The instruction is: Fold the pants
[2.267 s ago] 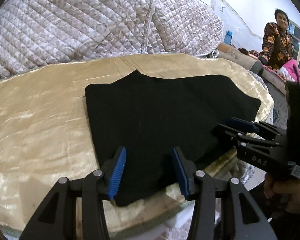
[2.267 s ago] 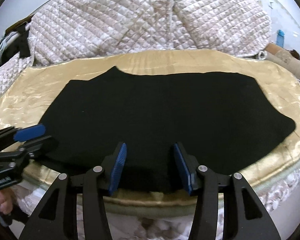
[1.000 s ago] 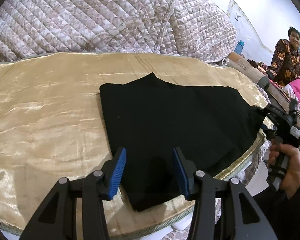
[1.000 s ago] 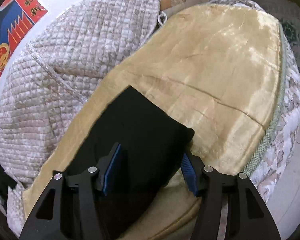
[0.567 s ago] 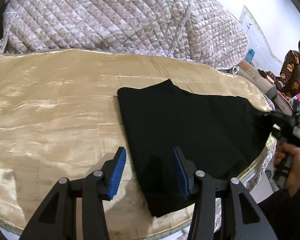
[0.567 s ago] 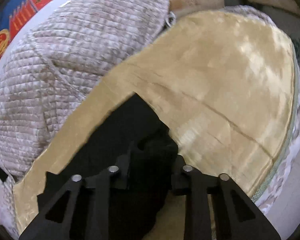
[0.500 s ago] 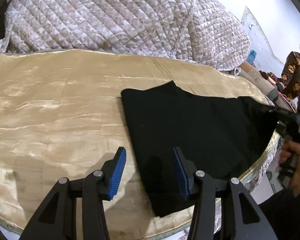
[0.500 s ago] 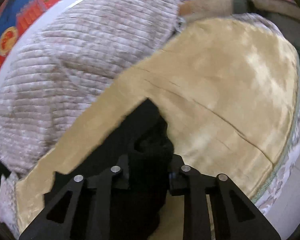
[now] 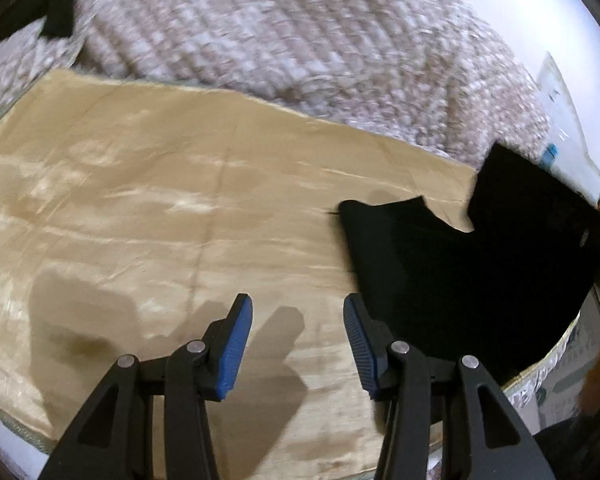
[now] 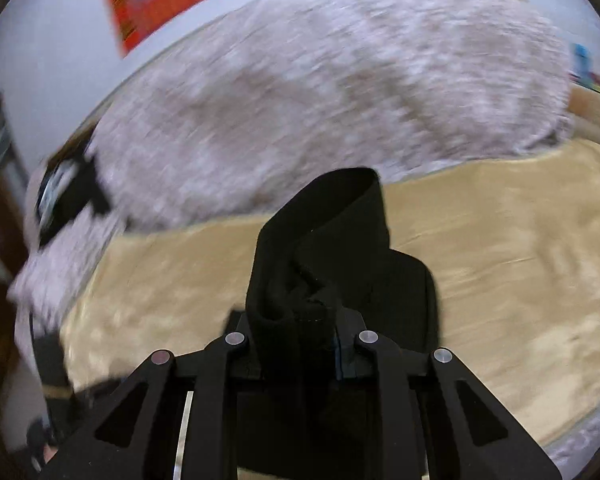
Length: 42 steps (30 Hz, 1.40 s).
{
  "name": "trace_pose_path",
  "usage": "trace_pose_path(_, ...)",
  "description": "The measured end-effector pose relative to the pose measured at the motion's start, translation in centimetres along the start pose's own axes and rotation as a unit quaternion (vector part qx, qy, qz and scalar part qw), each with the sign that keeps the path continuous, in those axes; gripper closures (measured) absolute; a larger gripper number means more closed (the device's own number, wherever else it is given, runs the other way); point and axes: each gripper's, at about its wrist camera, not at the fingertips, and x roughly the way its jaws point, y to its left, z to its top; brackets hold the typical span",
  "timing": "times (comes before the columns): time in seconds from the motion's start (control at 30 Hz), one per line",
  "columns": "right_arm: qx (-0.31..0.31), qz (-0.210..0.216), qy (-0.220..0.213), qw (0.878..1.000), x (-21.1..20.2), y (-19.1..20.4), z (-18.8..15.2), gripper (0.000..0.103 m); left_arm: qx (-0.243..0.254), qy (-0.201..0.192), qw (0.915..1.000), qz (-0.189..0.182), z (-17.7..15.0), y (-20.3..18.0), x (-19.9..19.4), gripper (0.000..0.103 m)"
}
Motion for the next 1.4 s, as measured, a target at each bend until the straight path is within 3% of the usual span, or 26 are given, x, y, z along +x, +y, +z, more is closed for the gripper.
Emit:
trace_pose_path(0.17,-0.06,0.028,0.103,0.992,6.9,3.4,-5.6,0.081,-0.022,0.008,0.9997,0.006,-0.3,1.3,-0.1,0.053)
trace_pose_path(0.33,-0.103,0.004,0.101,0.99,6.8,4.7,-6.1,0.081,-0.038,0.013,0.9991,-0.012,0.2,1.6,-0.1,0.053)
trace_pose_path(0.43,-0.128,-0.002,0.106,0.986,7.1,5.4,-6.7,0.074,-0.036,0.001,0.9993,-0.014,0.5,1.5,-0.5,0.053)
trace_pose_path(0.53,-0.102,0.034,0.102,0.989,5.7,5.9,-6.8,0.051,-0.036,-0.011,0.9992,-0.016,0.7,1.7,-1.3,0.053)
trace_pose_path(0.63,-0.108,0.112,0.085,0.984,3.1,6.8,-6.9,0.049,-0.032,-0.021,0.9992,-0.011,0.8,1.8,-1.6,0.053)
trace_pose_path(0.67,-0.113,0.12,0.075,0.983,2.4,6.8,-6.8,0.049,-0.031,-0.02,0.9993,-0.01,0.7,1.8,-1.6,0.053)
trace_pose_path(0.73,-0.107,0.107,0.041,0.988,1.2,5.6,-6.6,0.05,-0.025,-0.019,0.9994,-0.014,0.7,1.3,-1.4,0.053)
trace_pose_path(0.8,-0.072,0.062,0.03,0.995,1.4,3.3,-6.3,0.056,-0.015,-0.02,0.9995,-0.018,0.6,0.8,-1.4,0.053)
trace_pose_path(0.83,-0.058,0.033,0.038,0.997,2.1,2.1,-6.3,0.07,-0.01,-0.022,0.9995,-0.019,0.6,0.3,-1.4,0.053)
trace_pose_path(0.87,-0.053,0.011,0.051,0.997,2.8,1.2,-6.7,0.075,-0.005,-0.024,0.9994,-0.023,0.7,-0.1,-1.4,0.053)
trace_pose_path(0.93,-0.06,0.012,0.105,0.993,4.6,0.5,-8.2,0.079,0.007,-0.029,0.9991,-0.032,0.8,-1.1,-1.5,0.053)
trace_pose_path(1.0,-0.088,0.017,0.099,0.991,3.8,0.9,-8.4,0.08,0.022,-0.036,0.9981,-0.044,0.9,-2.1,-1.7,0.053)
trace_pose_path(1.1,-0.073,0.034,0.099,0.992,2.7,-0.2,-7.1,0.08,0.05,-0.042,0.9958,-0.064,0.9,-3.7,-1.8,0.053)
trace_pose_path(1.27,-0.051,-0.024,0.068,0.996,1.9,-3.7,-3.1,0.078,0.103,-0.046,0.9897,-0.088,1.6,-7.7,-1.2,0.053)
trace_pose_path(1.33,-0.037,-0.039,0.067,0.996,2.9,-5.6,-1.2,0.078,0.127,-0.04,0.9847,-0.112,2.4,-9.6,-0.4,0.053)
trace_pose_path(1.4,-0.037,-0.045,0.069,0.996,4.4,-6.5,0.0,0.078,0.148,-0.041,0.982,-0.11,3.1,-10.8,1.1,0.053)
